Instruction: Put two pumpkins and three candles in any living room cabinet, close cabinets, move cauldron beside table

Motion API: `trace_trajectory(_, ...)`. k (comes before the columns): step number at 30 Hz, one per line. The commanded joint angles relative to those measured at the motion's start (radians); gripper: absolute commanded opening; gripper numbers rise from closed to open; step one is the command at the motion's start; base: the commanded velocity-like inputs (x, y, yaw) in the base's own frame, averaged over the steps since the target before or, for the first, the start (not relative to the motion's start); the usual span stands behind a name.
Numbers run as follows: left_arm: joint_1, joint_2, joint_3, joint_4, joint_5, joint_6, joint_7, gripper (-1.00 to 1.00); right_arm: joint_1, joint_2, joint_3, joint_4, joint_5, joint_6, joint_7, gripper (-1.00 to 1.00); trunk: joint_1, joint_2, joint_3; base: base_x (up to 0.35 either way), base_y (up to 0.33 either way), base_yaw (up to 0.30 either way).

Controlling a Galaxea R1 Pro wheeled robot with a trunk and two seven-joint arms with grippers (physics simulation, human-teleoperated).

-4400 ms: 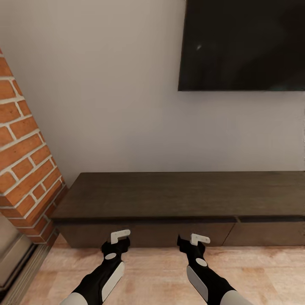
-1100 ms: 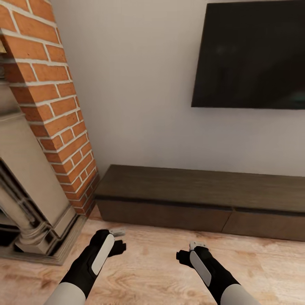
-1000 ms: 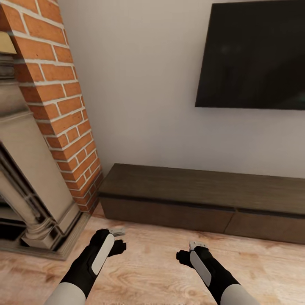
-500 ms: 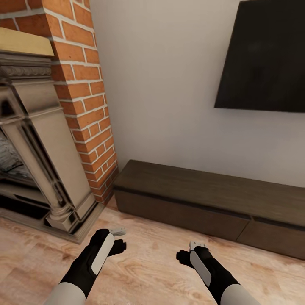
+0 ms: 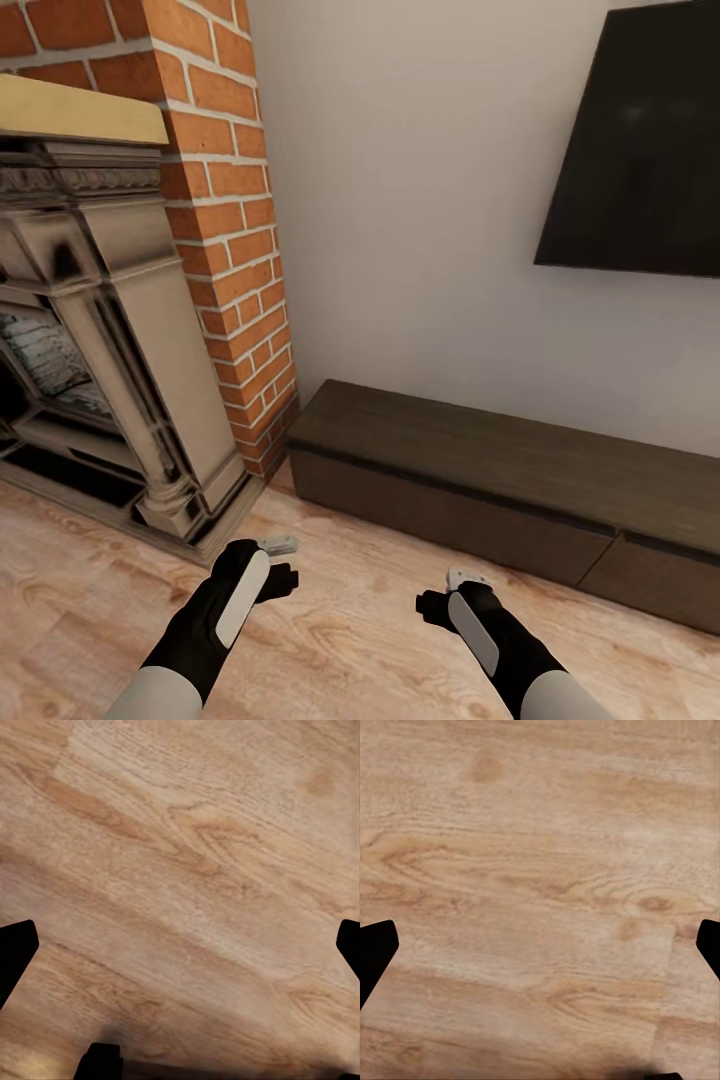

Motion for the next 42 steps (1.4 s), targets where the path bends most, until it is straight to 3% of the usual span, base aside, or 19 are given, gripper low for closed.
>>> trace_trajectory(1,-0.001,0.000,-0.002,-0.001,0.011,0.002,0.011,1.00,-0.001,-0.001,0.005,-0.002,-0.011,0.002,-0.010,1.00,-0.004,0.007,0.002,0.000,0.000,0.005)
trace_trajectory(13,-0.001,0.001,-0.002,0.002,0.011,0.002,0.011,1.00,-0.001,-0.001,0.005,-0.002,-0.010,0.002,-0.010,1.00,-0.050,0.091,0.040,0.000,0.000,0.001)
trace_trajectory(24,-0.001,0.001,0.000,-0.001,0.013,0.003,0.011,1.00,-0.001,-0.001,0.007,-0.002,-0.002,-0.005,-0.011,1.00,-0.050,0.091,0.040,0.000,0.000,0.021)
trace_trajectory(42,-0.001,0.002,-0.002,0.001,0.009,0.003,0.011,1.00,-0.001,-0.001,0.009,-0.002,0.000,-0.006,-0.011,1.00,-0.050,0.091,0.046,0.000,0.000,0.260)
